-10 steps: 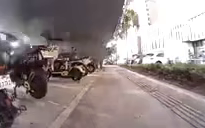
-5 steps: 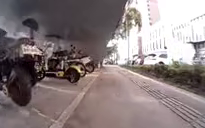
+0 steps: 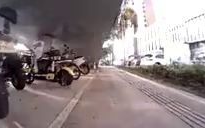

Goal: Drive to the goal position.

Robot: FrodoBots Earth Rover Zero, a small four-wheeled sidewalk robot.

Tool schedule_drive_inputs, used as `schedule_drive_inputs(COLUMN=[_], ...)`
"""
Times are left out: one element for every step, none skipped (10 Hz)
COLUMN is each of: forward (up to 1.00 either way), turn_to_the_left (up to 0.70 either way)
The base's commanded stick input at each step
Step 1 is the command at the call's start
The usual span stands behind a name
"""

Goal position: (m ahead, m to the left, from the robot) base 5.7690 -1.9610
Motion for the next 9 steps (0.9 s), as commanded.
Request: schedule_drive_inputs(forward=[0.70, 0.70, 0.70, 0.70, 0.70, 0.70, 0.70, 0.70, 0.70], turn_to_the_left=[0.00, 0.00, 0.00, 0.00, -0.07, -0.12, -0.14, -0.14, -0.14])
